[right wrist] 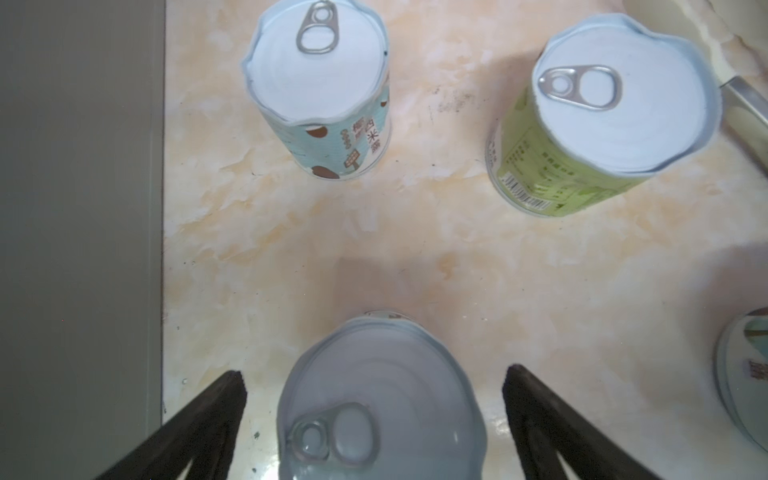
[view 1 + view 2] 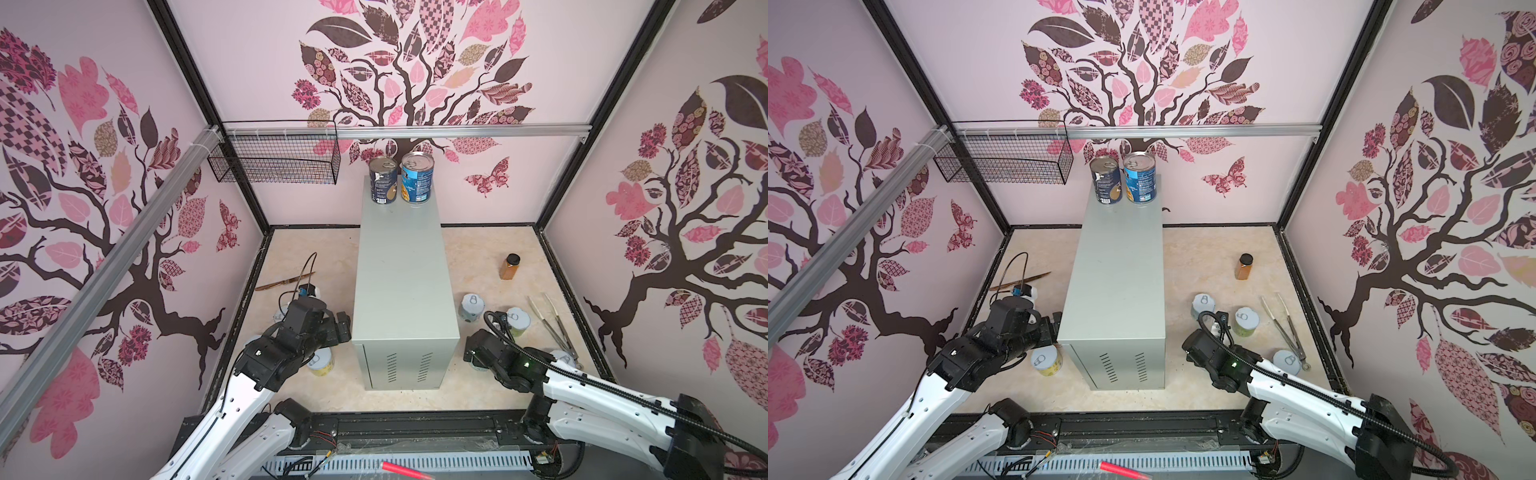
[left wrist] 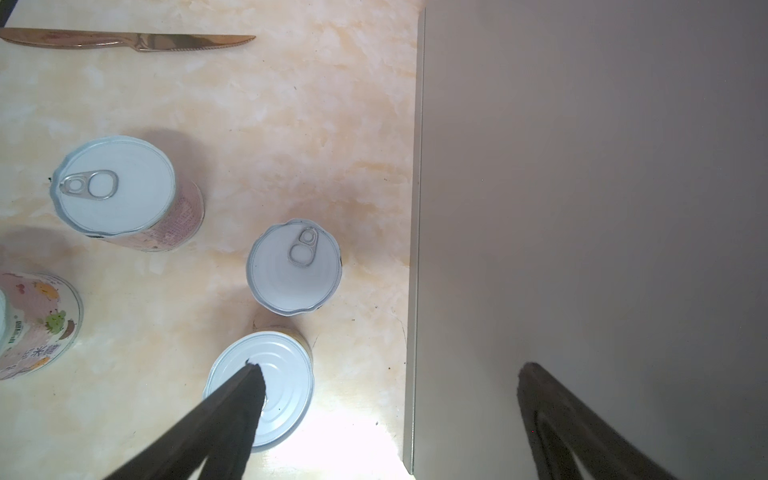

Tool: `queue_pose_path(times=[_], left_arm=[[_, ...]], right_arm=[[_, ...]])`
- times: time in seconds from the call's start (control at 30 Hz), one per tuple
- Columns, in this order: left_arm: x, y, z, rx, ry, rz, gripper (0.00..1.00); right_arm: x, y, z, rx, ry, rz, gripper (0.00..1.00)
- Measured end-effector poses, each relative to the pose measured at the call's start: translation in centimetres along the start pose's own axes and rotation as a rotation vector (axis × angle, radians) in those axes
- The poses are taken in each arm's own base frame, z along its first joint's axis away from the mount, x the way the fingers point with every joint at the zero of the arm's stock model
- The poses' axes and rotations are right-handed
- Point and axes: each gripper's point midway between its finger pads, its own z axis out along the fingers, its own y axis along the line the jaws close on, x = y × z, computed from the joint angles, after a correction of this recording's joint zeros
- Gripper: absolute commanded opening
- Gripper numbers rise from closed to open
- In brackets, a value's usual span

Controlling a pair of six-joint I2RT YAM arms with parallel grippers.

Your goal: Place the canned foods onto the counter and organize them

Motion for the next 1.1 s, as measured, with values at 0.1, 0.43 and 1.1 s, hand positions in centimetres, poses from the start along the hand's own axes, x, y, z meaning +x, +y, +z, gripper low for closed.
queue_pose_path(times=[0.1,0.43,1.1], left_arm=[[0.2,0.2,-0.1,-0.014,-0.001,0.003,0.98],[-1.0,1.2,-2.2,-0.013,-0.105,-0.023,0.98],[-1.5,1.3,-2.6,-0.001,-0.155,-0.035,0.98]], right_arm=[[0.6,0.1,0.3,-0.001,-0.017,0.007,1.00],[2.4,-1.3,1.2,0.000,-0.054,0.035,1.00],[3.7,-0.3,4.0,0.020,-0.076,0.028,0.99]])
